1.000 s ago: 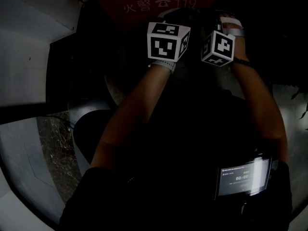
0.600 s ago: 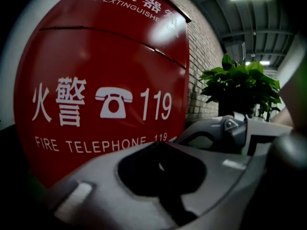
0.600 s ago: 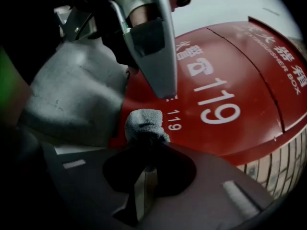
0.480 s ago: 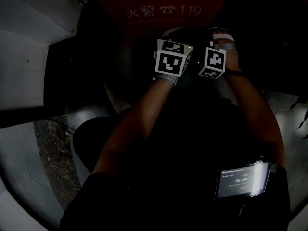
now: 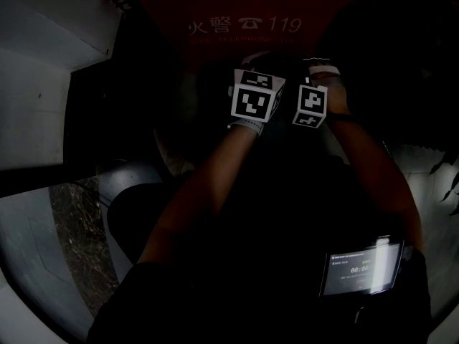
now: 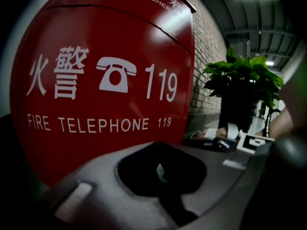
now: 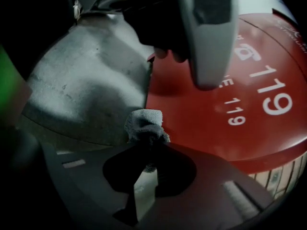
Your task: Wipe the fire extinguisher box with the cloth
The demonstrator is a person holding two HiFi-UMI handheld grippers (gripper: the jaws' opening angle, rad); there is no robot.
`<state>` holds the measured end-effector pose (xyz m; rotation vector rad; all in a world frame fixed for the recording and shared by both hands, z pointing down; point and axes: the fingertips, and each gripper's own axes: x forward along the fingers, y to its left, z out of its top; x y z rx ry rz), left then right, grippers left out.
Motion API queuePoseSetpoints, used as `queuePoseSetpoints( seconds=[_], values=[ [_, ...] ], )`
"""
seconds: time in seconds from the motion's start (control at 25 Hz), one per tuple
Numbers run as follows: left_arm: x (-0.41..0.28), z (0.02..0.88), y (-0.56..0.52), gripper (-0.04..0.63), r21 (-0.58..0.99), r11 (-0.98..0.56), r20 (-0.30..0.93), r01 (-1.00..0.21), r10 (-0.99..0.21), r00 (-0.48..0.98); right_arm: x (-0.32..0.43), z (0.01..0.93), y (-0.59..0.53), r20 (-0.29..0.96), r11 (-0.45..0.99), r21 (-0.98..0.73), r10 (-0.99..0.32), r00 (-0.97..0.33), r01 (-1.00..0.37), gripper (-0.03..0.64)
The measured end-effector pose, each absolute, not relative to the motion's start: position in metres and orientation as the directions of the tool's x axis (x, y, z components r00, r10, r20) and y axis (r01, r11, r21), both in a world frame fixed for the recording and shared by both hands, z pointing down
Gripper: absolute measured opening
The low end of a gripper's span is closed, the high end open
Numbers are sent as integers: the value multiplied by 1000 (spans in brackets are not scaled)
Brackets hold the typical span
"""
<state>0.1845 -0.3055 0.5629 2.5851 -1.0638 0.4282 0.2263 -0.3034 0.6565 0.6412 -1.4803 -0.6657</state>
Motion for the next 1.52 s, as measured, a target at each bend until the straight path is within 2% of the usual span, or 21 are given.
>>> queuePoseSetpoints(
  seconds=[0.16,0.36,0.44,0.52,0.68,0.84,1.04,1.16,1.36,1.52],
  values=[
    [185,564,-304,2,177,-672,393,-719,-622,678,229,668,-299,704,704,710,-710,-17,18,34],
    [179,549,-302,2,173,-671,377,-721,-631,678,212,647,-293,712,716,695,-698,-83,-61,34],
    [170,537,-299,2,172,-666,362,-726,-643,675,200,626,-288,704,719,676,-695,-148,-159,34],
    [161,519,-297,2,168,-662,334,-730,-659,674,187,594,-284,674,713,626,-698,-241,-316,34],
    [141,471,-296,2,145,-673,253,-726,-684,684,173,513,-279,526,664,432,-735,-428,-610,34],
    [115,414,-275,2,87,-715,168,-694,-676,718,161,439,-259,355,622,268,-773,-525,-735,35],
    [73,382,-240,2,76,-780,87,-622,-616,783,141,378,-227,151,618,97,-784,-602,-781,35],
    [58,384,-223,2,103,-809,16,-579,-580,814,136,375,-212,47,587,32,-809,-585,-809,34],
    [58,389,-224,2,85,-835,-33,-544,-548,836,121,402,-205,46,608,68,-794,-607,-791,34],
    [69,404,-221,2,7,-849,15,-529,-529,849,114,401,-210,31,609,112,-792,-609,-786,34]
  ],
)
